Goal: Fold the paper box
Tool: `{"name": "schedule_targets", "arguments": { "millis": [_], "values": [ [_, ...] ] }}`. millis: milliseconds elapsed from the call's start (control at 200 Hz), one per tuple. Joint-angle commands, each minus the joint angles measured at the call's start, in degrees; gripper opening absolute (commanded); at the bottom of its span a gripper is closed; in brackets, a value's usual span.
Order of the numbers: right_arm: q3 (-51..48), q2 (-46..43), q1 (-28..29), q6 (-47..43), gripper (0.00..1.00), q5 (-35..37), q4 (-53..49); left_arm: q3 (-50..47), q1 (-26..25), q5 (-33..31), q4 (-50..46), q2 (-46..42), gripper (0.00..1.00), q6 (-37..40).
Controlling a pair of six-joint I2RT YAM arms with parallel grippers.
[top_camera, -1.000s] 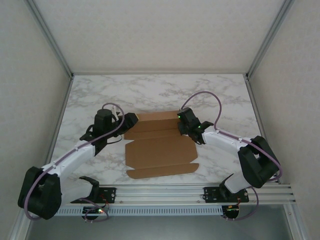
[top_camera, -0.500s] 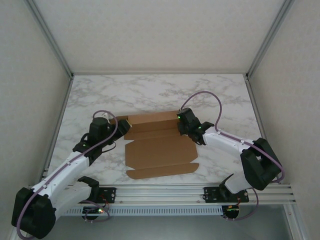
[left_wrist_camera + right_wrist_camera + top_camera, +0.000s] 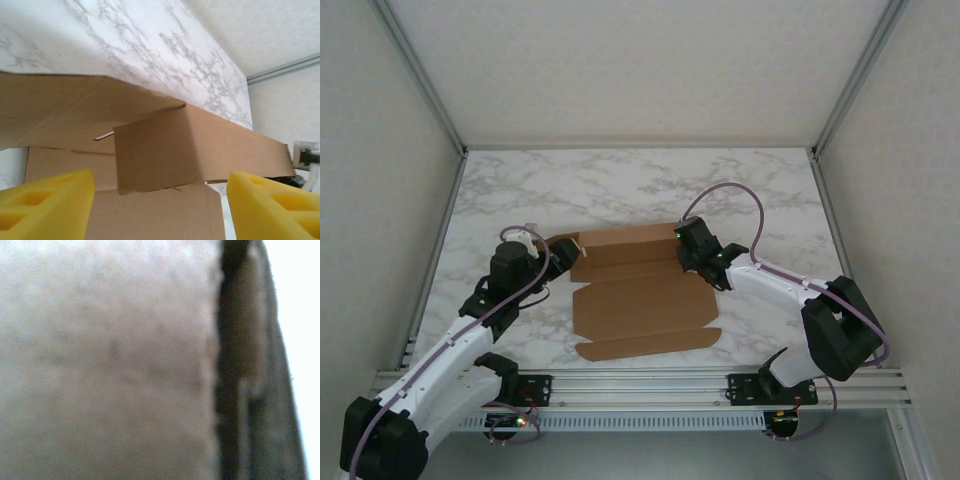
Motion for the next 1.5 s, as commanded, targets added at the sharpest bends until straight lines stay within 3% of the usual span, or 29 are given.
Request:
{"name": "schedule_targets", "arguments": {
  "millis": [0,120,255,345,976,1352,1497],
  "values": [
    [0.71,-0.94,-0.45,-1.33,0.00,3.19,-3.68,3.40,0.60,-1.79,-3.10,-1.15,0.68,0.40],
    [0.25,-1.62,-0.82,-1.27,0.00,3.28,-3.75,1.32,0.75,-5.19,-5.42,-0.81,0.60,-2.95],
    [0.10,-2.00,-1.16,-1.17,0.00,3.02,-3.96,-2.96,1.26,-4.69,-4.88,1.01,0.45,-5.38],
    [-0.01,-2.27,-1.26,-1.13,0.00,2.89,-3.85,-5.70,1.31,-3.59,-3.45,1.71,0.41,-6.35],
    [-0.10,-2.49,-1.28,-0.22,0.00,0.93,-3.46,-10.67,0.98,-0.11,9.71,20.94,0.48,-6.42],
    [-0.27,-2.71,-1.28,0.03,0.00,0.24,-3.50,-9.33,0.91,-2.67,9.85,25.31,0.51,-3.85],
    [-0.45,-2.83,-1.21,0.17,0.00,-0.62,-3.36,-9.63,0.55,1.79,16.44,24.06,0.51,-2.85]
  ]
}}
